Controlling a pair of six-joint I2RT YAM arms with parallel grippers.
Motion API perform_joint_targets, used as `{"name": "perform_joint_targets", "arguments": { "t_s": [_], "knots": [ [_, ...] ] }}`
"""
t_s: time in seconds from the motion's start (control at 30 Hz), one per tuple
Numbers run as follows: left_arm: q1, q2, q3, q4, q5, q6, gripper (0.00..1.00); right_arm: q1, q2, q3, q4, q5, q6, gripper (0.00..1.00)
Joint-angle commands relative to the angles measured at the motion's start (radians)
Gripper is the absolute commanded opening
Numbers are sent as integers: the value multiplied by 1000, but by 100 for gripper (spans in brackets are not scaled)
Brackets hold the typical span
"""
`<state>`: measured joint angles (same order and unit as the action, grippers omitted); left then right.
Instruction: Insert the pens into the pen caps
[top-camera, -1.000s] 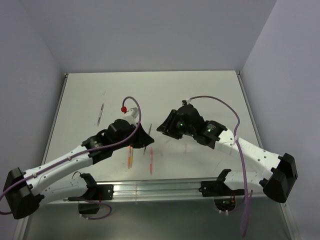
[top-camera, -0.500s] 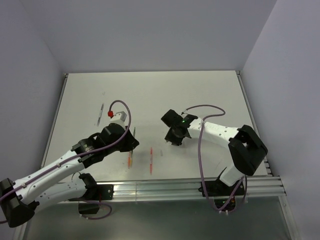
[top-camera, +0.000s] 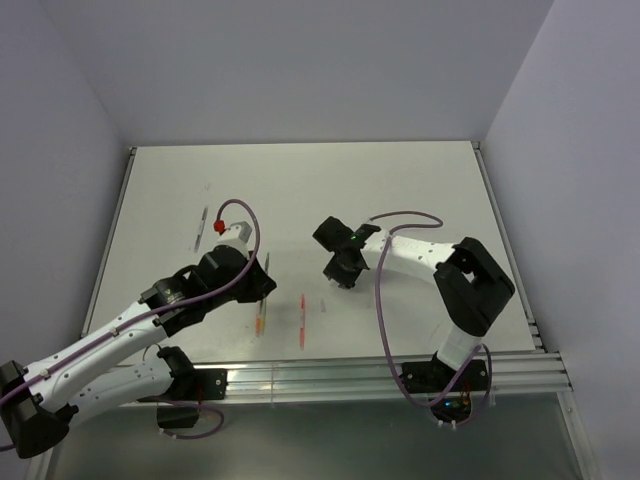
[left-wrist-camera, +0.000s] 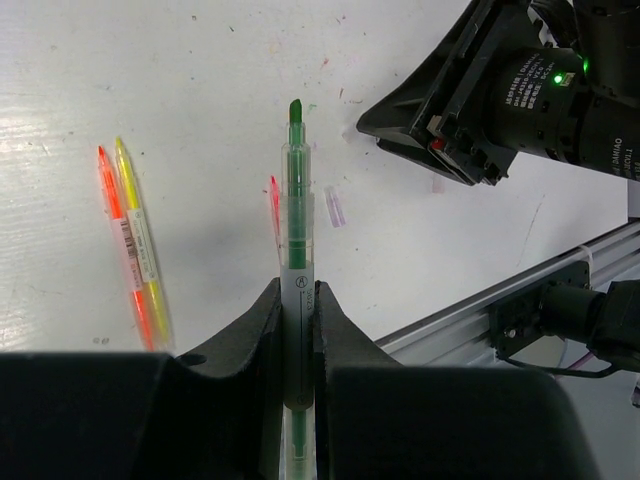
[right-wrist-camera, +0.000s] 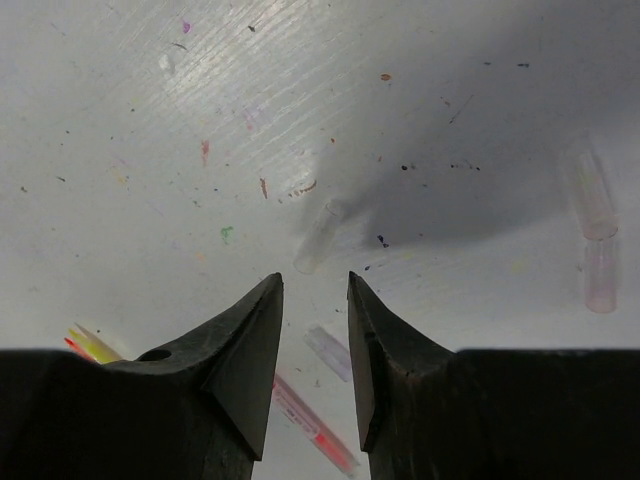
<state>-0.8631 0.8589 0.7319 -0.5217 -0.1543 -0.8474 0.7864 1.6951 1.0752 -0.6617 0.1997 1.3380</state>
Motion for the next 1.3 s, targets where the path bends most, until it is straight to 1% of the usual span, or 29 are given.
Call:
{"name": "perform_joint_targets", "arguments": {
  "t_s": [0.0, 0.3, 0.67, 0.9, 0.97, 1.07, 1.1, 1.13, 1.17, 1.23, 1.27],
  "knots": [
    [9, -23, 31, 23, 18, 30, 0, -6, 17, 37, -19, 56, 52, 41],
    [19, -26, 21, 28, 36, 42, 0, -10, 60, 54, -19, 69, 78, 41],
    [41, -12, 18, 45, 71, 64, 0, -22, 95, 54, -16, 76, 72, 40],
    [52, -6, 18, 46, 84, 74, 0, -24, 113, 58, -10, 72, 67, 37],
    [55, -4, 17, 48, 87, 76, 0, -24, 113, 54, -10, 70, 66, 34],
    [58, 0, 18, 52, 90, 77, 0, -24, 112, 34, -4, 67, 61, 22],
    [58, 3, 20, 57, 96, 80, 0, -24, 107, 28, 4, 69, 58, 13],
    [59, 6, 20, 64, 102, 85, 0, -24, 101, 22, 7, 67, 52, 8],
    [59, 8, 21, 71, 110, 93, 0, -24, 81, 16, 10, 69, 35, 0],
    [58, 6, 18, 106, 163, 108, 0, -26, 37, 15, 13, 76, 4, 0],
    [59, 5, 18, 156, 197, 116, 0, -26, 3, 28, 14, 93, -41, 0]
  ]
}}
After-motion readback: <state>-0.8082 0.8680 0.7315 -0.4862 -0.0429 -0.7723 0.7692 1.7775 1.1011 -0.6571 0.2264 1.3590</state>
